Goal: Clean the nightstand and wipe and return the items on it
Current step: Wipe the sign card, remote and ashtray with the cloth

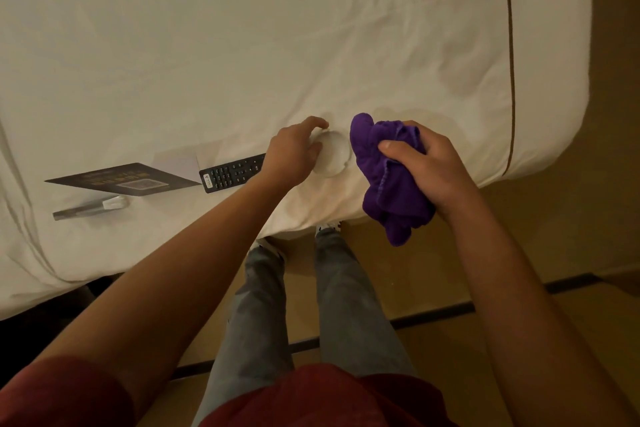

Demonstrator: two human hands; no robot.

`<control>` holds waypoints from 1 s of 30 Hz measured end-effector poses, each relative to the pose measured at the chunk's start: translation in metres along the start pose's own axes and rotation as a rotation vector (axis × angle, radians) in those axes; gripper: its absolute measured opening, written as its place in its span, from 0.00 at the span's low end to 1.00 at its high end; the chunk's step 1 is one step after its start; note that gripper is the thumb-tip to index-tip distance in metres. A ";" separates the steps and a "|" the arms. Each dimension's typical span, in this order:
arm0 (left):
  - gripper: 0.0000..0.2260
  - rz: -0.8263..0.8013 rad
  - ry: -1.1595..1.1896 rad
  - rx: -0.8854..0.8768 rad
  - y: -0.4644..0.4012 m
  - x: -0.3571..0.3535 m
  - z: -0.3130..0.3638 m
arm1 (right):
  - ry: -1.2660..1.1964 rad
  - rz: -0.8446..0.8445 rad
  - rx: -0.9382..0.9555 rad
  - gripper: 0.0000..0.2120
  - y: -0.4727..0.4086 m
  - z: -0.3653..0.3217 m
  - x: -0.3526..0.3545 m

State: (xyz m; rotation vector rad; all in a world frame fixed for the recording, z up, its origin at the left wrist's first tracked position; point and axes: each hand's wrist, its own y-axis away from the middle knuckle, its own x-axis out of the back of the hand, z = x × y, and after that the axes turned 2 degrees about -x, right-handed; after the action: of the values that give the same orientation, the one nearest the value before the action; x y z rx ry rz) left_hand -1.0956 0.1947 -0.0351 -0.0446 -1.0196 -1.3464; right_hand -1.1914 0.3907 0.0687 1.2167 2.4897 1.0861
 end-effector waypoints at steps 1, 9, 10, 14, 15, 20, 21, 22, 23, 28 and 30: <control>0.17 0.003 -0.008 -0.003 0.000 -0.002 -0.001 | -0.003 0.001 -0.003 0.03 -0.001 0.001 0.000; 0.20 0.054 -0.120 -0.075 0.007 -0.006 0.004 | -0.023 -0.011 -0.001 0.02 -0.009 -0.001 -0.002; 0.20 0.065 -0.113 -0.082 0.009 -0.006 0.006 | -0.025 -0.021 0.000 0.03 -0.010 -0.002 -0.003; 0.17 0.118 -0.038 -0.072 0.013 -0.001 0.012 | -0.034 -0.037 0.010 0.04 -0.010 -0.008 -0.006; 0.16 0.151 -0.010 -0.055 0.014 0.002 0.014 | -0.040 -0.034 0.014 0.03 -0.010 -0.010 -0.006; 0.15 0.120 0.366 0.076 0.016 0.041 0.034 | -0.216 -0.029 -0.022 0.07 -0.004 -0.020 -0.008; 0.16 0.046 0.468 0.096 0.018 0.053 0.039 | -0.294 -0.032 -0.048 0.12 -0.003 -0.023 -0.009; 0.18 -0.025 0.536 0.088 0.021 0.065 0.044 | -0.380 -0.046 -0.074 0.16 0.000 -0.027 -0.010; 0.21 -0.079 0.583 0.056 0.027 0.077 0.048 | -0.463 -0.070 -0.089 0.20 0.003 -0.032 -0.013; 0.23 -0.175 0.798 -0.039 0.066 0.137 0.076 | -0.691 -0.165 -0.120 0.24 0.024 -0.074 -0.038; 0.20 -0.146 0.748 -0.070 0.086 0.161 0.087 | -0.738 -0.219 -0.094 0.22 0.034 -0.096 -0.051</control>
State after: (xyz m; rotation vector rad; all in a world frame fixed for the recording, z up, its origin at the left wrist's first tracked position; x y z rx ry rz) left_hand -1.0952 0.1442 0.1602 0.4583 -0.3460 -1.3675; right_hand -1.1787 0.3149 0.1531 1.0342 1.9149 0.5464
